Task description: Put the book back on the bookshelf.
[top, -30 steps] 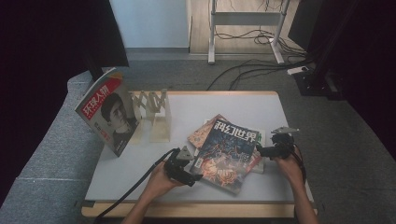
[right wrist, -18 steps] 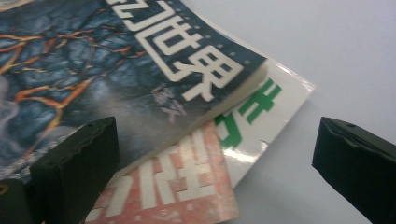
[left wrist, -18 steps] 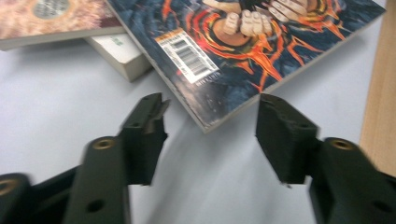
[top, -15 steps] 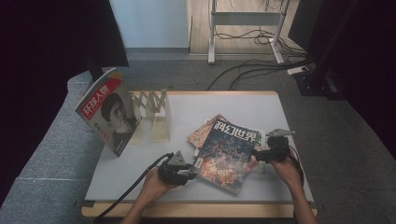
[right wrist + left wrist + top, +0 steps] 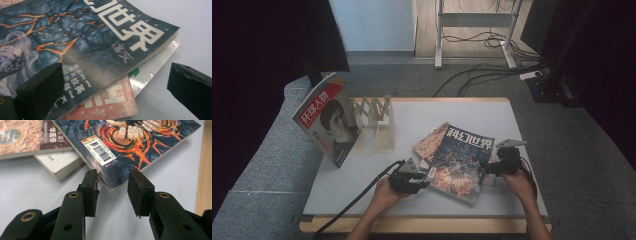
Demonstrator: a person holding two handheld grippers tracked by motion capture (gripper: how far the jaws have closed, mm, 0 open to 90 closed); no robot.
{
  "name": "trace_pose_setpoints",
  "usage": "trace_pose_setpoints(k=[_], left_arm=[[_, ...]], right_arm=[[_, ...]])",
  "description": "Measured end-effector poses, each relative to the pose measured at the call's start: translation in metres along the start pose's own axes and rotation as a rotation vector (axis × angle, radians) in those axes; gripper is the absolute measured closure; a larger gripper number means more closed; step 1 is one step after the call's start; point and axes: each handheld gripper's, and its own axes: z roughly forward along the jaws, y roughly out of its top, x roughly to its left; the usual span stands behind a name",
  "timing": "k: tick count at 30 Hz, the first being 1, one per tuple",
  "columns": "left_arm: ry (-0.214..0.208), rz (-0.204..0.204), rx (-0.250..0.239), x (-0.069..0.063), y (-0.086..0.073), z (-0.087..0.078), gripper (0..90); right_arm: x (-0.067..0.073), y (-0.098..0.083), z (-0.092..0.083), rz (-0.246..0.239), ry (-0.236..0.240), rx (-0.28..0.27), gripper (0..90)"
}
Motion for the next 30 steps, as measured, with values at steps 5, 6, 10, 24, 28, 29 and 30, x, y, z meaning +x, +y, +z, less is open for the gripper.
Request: trace_pose_setpoints(k=[5,6,10,24,28,29,30], left_arm=[[0.002,0.002,-0.006,-0.002,0.006,0.007,60.1],[0.002,0.004,-0.006,-0.002,0.008,0.009,60.1],[-0.002,0.015,-0.009,-0.007,0.012,0.014,60.1],[0.092,-0.029,-0.051,0.004,0.023,-0.001,19.9],[0.139,-0.060,-0.047,0.010,0.026,0.007,9.8],[0.147,-0.076,-0.049,0.012,0.027,0.010,7.4],[0.149,-0.088,-0.050,0.014,0.027,0.011,6.2]], right_arm=[[-0.001,-0.001,0.002,-0.005,0.000,0.009,0.6],[-0.001,-0.001,0.002,-0.007,0.000,0.012,0.6],[-0.001,-0.003,0.004,-0.003,0.002,0.017,0.9],[-0.006,-0.007,0.001,0.014,-0.003,0.022,1.7],[-0.006,-0.007,0.000,0.013,-0.003,0.022,1.7],[-0.006,-0.007,0.000,0.014,-0.001,0.022,1.7],[-0.006,-0.008,0.000,0.016,0.000,0.021,1.7]])
